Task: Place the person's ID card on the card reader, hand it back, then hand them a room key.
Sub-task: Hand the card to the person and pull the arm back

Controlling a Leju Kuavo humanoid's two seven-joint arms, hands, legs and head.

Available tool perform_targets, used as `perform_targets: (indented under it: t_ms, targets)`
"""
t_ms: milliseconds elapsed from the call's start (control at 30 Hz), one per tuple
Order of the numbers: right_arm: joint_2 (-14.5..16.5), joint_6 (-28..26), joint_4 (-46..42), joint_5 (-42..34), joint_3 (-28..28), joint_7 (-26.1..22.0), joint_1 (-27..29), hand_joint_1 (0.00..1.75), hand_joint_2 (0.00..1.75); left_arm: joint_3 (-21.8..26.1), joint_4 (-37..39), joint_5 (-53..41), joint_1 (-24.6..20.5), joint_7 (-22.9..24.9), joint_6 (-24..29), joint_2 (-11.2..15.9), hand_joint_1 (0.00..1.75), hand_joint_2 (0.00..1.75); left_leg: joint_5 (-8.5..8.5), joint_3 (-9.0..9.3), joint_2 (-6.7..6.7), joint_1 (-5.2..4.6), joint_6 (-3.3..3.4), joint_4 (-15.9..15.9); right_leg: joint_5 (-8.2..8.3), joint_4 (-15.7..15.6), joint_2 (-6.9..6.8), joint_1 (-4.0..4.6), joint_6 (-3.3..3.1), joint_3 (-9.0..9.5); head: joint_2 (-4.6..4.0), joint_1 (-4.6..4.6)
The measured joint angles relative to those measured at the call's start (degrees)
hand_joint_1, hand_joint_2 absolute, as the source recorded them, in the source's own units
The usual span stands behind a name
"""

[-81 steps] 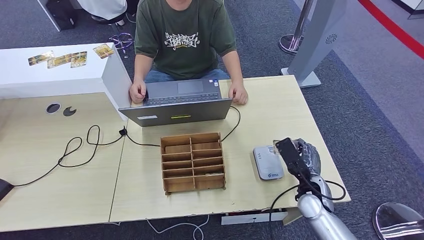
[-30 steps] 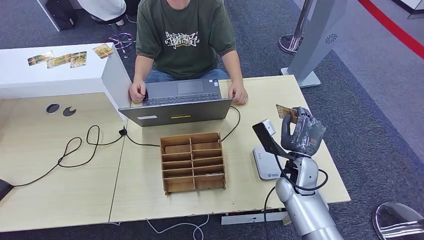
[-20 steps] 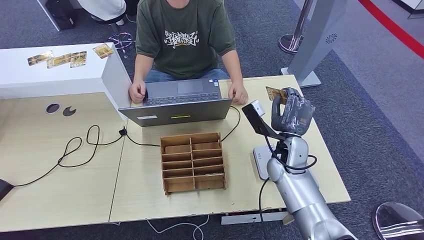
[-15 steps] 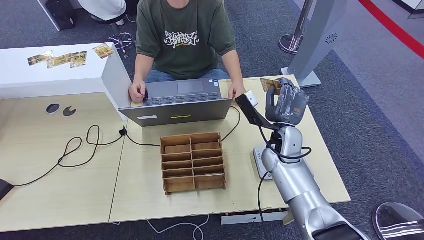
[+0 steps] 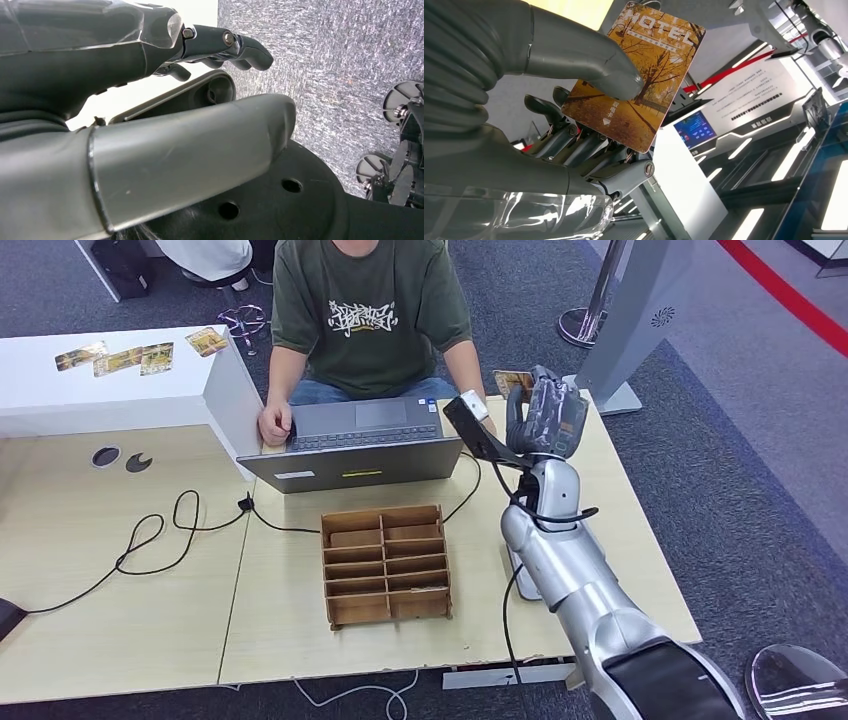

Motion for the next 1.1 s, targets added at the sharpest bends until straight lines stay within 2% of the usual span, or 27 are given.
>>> perform_targets:
  t_ms: [500, 1100]
  targets:
    - [3.2, 0.3, 8.9, 1.9, 1.8, 2.2, -7.6, 1.75, 1.75, -1.1, 0.0, -1.2, -0.7, 0.7, 0.1, 0.0, 0.0, 0.0, 0.01, 0.0, 0.0, 0.01, -0.01, 0.0, 0.01, 0.0, 0.0, 0.01, -0.02, -0.01, 0.0, -0.01]
    - [4.8, 0.7, 16.6, 6.2, 4.6, 6.5, -12.5, 1.75, 1.75, -2.7, 0.0, -2.5, -1.4, 1.8, 0.2, 0.0, 0.0, 0.0, 0.01, 0.0, -0.01, 0.01, -0.01, 0.0, 0.01, 0.0, -0.01, 0.01, -0.02, -0.01, 0.01, 0.0]
